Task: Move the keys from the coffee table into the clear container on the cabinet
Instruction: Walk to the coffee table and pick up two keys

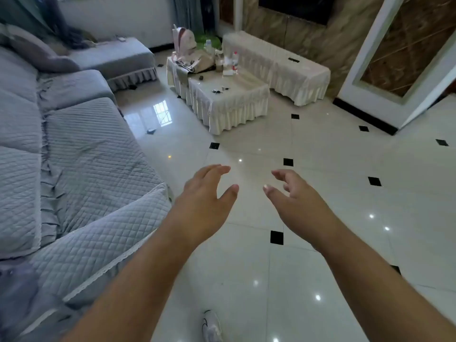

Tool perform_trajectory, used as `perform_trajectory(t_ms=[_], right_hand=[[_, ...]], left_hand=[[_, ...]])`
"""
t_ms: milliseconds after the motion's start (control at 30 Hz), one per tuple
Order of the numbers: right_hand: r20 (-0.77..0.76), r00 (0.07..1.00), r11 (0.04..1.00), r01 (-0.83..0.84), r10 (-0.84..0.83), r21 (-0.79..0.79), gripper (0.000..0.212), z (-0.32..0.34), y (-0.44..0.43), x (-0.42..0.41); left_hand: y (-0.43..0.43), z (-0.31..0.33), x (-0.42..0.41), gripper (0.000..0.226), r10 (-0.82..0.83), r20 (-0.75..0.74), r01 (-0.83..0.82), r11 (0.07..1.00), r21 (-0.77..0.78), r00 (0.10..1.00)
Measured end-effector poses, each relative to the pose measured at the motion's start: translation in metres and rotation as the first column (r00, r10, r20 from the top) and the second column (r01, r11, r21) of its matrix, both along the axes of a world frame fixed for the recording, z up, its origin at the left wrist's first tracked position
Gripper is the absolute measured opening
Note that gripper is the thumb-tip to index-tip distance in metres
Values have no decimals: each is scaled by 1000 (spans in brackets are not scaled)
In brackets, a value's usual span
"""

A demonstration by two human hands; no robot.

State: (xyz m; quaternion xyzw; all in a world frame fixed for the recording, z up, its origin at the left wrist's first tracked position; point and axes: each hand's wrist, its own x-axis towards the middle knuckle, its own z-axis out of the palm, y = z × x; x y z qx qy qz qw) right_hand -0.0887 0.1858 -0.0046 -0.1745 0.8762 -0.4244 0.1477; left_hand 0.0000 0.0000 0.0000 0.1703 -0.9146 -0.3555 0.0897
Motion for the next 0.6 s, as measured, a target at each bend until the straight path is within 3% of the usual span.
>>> perform_trajectory(t_ms=[267,600], right_hand=[[16,999,998,31,-32,52,54,-15,-61,-24],[23,998,995,60,-62,81,55,-29,-105,-58]], left_hand=[[-64,-26,-27,45,-35,68,29,995,95,997],[-105,-28,-67,45,-70,90,61,993,98,993]])
